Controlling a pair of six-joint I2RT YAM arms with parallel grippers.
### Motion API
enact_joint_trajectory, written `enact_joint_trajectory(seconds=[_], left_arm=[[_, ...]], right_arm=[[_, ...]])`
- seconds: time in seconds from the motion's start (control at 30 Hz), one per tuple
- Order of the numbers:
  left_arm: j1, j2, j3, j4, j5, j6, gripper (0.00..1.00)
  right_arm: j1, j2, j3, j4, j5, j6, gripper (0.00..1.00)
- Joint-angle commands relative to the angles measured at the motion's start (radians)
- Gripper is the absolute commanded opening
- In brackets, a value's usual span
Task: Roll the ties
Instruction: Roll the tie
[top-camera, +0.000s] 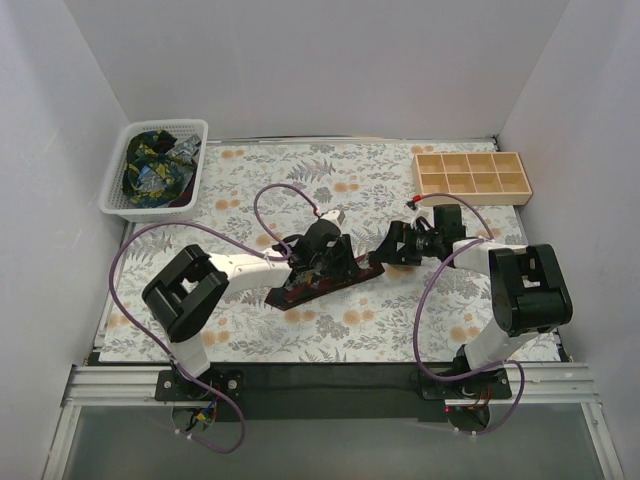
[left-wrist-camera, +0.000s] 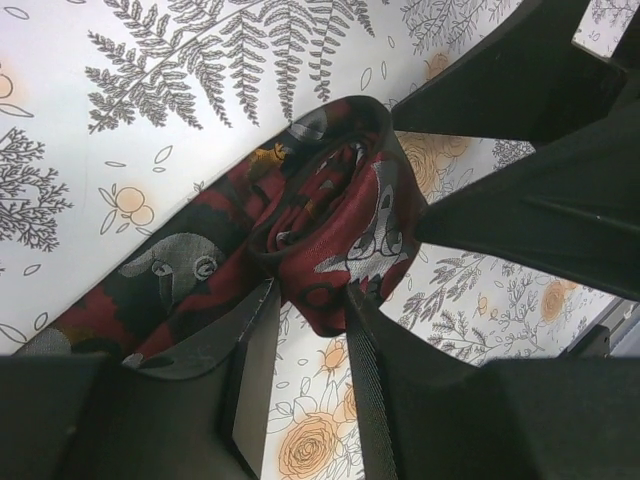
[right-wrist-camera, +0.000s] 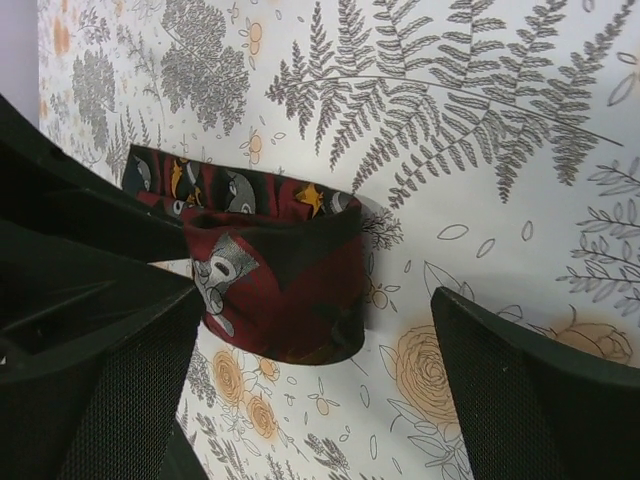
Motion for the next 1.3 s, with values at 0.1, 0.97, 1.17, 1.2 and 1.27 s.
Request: enact_joint_trajectory(seconds=[0.1,0.97,1.17,1.2,1.27], left_arm=[[0.052,-0.002,-0.054,0.059,0.067,-0.061,0.25],[0.09,0.074,-0.039,0.083,0.165,-0.095,0.21],[0.072,0.057,-0.048,0.091,0.179,-0.093,0.21],[0.07,0.046,-0.053,0.091,0.178,-0.092,0.23],[0.07,0.0,-0.067,0.079,0.158,-0.084,0.29]], right_arm=[[0.027,0.057,0.014,0.068,-0.071,-0.04,0.85],[0.118,0.175,0.037,0.207,-0.07,-0.049,0.49],[0.119,0.116,0.045,0.146,0.022,-0.095,0.06],[0.118,0.111,0.066,0.114,0.059,-0.116,0.05],[0.119,0.106,0.095,0.002,0.091,-0.179,0.03]])
